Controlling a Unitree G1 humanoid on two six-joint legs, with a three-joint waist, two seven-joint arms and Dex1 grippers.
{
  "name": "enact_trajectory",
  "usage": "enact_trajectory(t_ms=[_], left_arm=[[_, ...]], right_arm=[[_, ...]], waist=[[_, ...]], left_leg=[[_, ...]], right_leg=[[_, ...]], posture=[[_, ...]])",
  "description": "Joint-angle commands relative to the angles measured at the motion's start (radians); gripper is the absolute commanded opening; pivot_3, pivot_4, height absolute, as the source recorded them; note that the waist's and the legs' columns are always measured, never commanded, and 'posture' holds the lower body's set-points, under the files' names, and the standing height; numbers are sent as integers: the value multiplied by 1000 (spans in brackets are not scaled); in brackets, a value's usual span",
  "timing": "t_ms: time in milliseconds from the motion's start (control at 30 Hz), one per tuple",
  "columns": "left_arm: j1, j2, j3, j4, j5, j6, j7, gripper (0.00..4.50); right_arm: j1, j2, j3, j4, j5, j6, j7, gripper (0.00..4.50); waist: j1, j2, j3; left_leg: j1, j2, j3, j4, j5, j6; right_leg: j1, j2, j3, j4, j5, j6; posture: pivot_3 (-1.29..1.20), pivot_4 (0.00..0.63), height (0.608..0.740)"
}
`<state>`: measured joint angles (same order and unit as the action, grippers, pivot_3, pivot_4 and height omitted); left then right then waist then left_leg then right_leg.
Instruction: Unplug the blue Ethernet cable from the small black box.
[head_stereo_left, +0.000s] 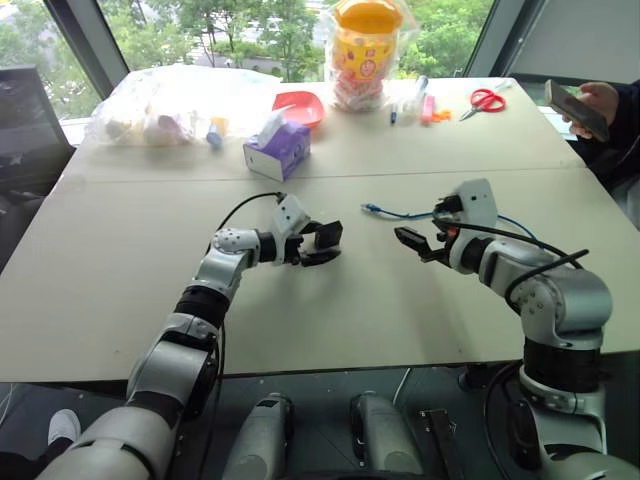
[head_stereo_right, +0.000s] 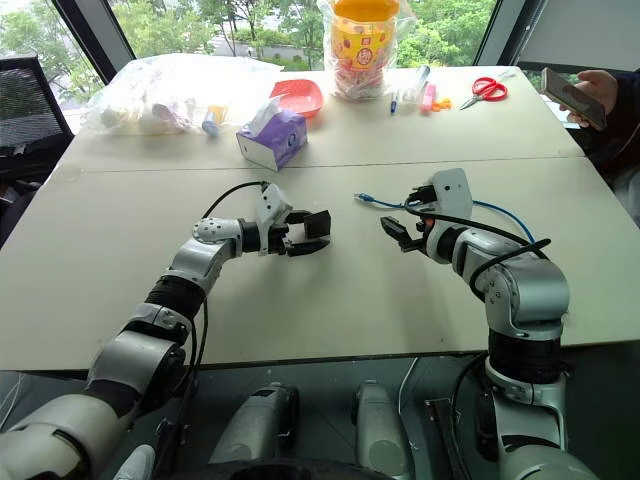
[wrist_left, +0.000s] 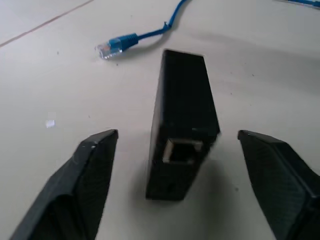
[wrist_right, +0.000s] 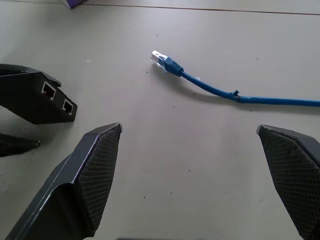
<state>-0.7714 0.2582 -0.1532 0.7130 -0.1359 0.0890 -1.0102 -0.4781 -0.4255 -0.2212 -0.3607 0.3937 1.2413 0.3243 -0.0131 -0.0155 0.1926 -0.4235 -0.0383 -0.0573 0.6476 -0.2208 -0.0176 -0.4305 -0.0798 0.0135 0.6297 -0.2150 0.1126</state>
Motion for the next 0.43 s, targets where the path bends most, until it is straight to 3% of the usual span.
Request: enact_trajectory(t_ms=[33, 200, 333, 433], left_arm=[[6, 31, 35, -118, -51, 64, -45, 4461], [54, 88, 50, -269, -105, 179, -96, 4461], [127, 208, 76, -495, -185, 344, -151, 4461], [152, 245, 89, -565, -218, 414, -143, 4461]], right_arm=[[1, -34, -29, -81, 43, 39, 20, 4500], [39, -143, 13, -168, 86, 50, 98, 4500], [68, -261, -42, -274, 189, 85, 206, 4500], [53, -267, -42, -297, 222, 97, 205, 4500]], waist=[[0, 0, 0], [2, 0, 0], [-5, 0, 0], [-2, 0, 0]], left_leg=[[0, 0, 0, 0, 0, 0], [0, 0, 0, 0, 0, 0], [0, 1, 0, -1, 0, 0], [0, 1, -1, -1, 0, 0]], right_leg=[[0, 0, 0, 0, 0, 0], [1, -1, 0, -1, 0, 0], [0, -1, 0, -2, 0, 0], [1, 0, -1, -2, -2, -4]], posture=[[0, 150, 740], [0, 150, 740], [0, 150, 740], [0, 150, 740]])
